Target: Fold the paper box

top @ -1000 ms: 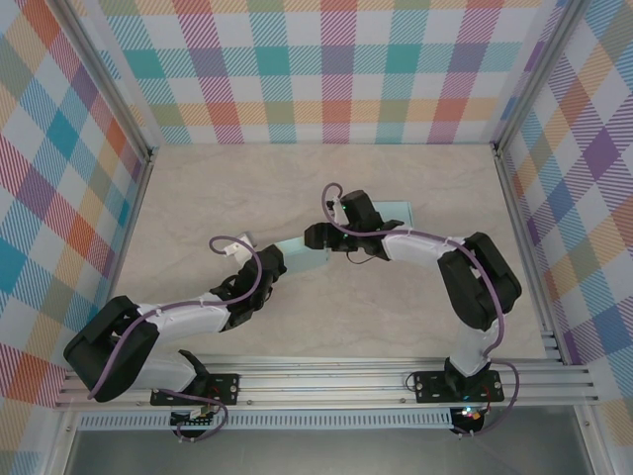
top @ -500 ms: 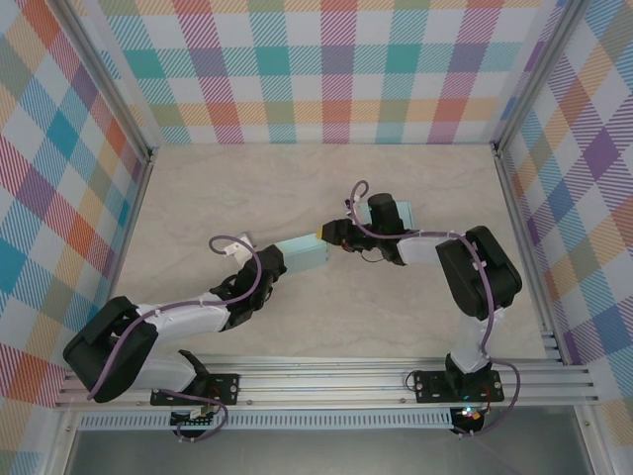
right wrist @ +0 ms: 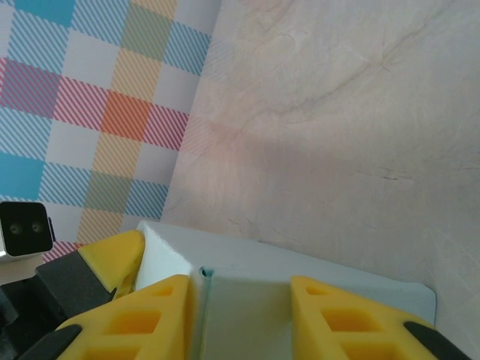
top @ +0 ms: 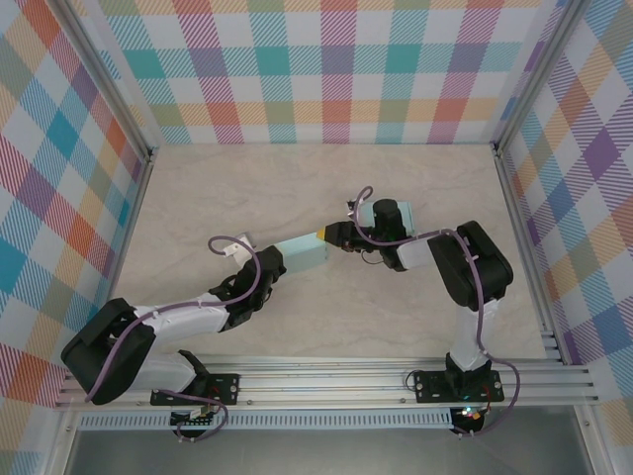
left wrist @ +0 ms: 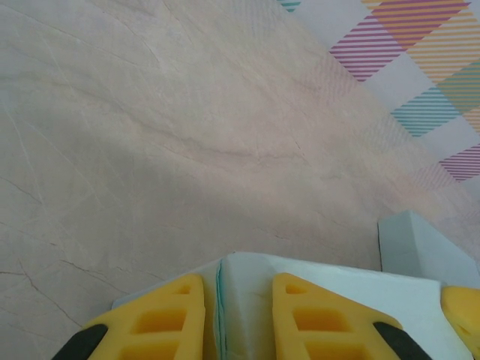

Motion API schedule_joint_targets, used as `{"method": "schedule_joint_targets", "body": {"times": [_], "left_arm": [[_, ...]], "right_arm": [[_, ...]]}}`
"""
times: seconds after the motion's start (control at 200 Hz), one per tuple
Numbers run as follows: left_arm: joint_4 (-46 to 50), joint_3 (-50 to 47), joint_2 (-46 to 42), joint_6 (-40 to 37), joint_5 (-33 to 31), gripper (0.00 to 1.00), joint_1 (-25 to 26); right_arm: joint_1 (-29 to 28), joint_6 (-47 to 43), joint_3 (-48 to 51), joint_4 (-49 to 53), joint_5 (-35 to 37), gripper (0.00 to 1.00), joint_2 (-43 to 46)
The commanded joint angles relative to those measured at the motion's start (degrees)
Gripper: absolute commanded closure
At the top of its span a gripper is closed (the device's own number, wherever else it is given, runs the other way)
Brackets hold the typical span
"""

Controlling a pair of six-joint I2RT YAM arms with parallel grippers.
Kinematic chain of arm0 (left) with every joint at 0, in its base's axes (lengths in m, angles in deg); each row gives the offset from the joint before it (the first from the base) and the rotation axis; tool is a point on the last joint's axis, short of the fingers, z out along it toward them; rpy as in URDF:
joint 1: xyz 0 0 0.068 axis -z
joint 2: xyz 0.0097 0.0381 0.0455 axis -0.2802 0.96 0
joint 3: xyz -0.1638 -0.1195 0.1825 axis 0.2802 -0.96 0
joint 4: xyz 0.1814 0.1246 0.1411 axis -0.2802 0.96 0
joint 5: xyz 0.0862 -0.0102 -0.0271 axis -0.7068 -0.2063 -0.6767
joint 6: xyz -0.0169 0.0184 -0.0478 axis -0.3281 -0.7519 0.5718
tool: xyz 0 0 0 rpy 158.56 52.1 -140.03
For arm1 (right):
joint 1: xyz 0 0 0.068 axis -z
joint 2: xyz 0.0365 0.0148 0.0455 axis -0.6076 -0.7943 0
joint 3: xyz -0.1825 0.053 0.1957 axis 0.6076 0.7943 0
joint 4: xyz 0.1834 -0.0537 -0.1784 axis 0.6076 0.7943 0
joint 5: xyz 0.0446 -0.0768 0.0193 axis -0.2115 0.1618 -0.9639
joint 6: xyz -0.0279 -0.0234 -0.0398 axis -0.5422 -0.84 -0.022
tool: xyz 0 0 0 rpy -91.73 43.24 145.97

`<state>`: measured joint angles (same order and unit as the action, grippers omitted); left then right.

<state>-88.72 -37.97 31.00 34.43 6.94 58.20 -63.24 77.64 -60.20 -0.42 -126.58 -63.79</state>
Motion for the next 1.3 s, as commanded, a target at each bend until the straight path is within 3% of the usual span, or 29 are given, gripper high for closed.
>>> {"method": "schedule_joint_targets", "body": {"times": [0.0,0.13,0.26,0.365,0.445,0.565,0.785,1.0,1.16,1.3], "left_arm": [[16.62,-4.39,1.73,-0.49,0.53,1.00,0.10],[16.92,-4.84,0.50,-0.78,0.19,1.00,0.16],[16.76,-4.84,-0.86,-1.92,0.36,1.00,0.16],[17.01,-4.45,-3.04,-3.71,0.57,1.00,0.17],[17.65,-3.58,-5.45,-5.71,0.87,0.99,0.16],[18.83,-1.55,-9.27,-9.57,1.44,0.87,0.13],[23.46,3.38,-14.70,-15.72,1.95,0.67,-0.58],[27.02,6.70,-20.34,-23.47,3.04,0.40,-2.62],[30.30,9.56,-22.28,-30.87,8.14,0.16,-5.47],[39.52,14.70,-20.48,-33.40,15.48,0.00,-9.66]], "right_arm": [[0.68,0.07,5.31,7.21,2.98,0.80,-7.40],[0.77,1.30,6.44,3.55,2.69,0.85,-8.52],[0.78,0.85,5.98,5.41,2.30,0.84,-6.20],[0.78,-0.58,4.24,10.81,2.30,0.78,-3.04],[0.75,-1.38,2.02,14.59,2.30,0.65,-0.89],[0.66,-1.81,-1.66,18.83,2.04,0.50,1.43],[0.67,-3.09,-9.23,25.39,2.07,0.33,4.32],[0.69,-7.13,-13.62,34.11,4.72,0.17,9.36],[0.64,-10.10,-13.82,40.73,8.47,0.00,14.62],[0.64,-12.41,-12.17,46.00,12.54,0.01,20.27]]}}
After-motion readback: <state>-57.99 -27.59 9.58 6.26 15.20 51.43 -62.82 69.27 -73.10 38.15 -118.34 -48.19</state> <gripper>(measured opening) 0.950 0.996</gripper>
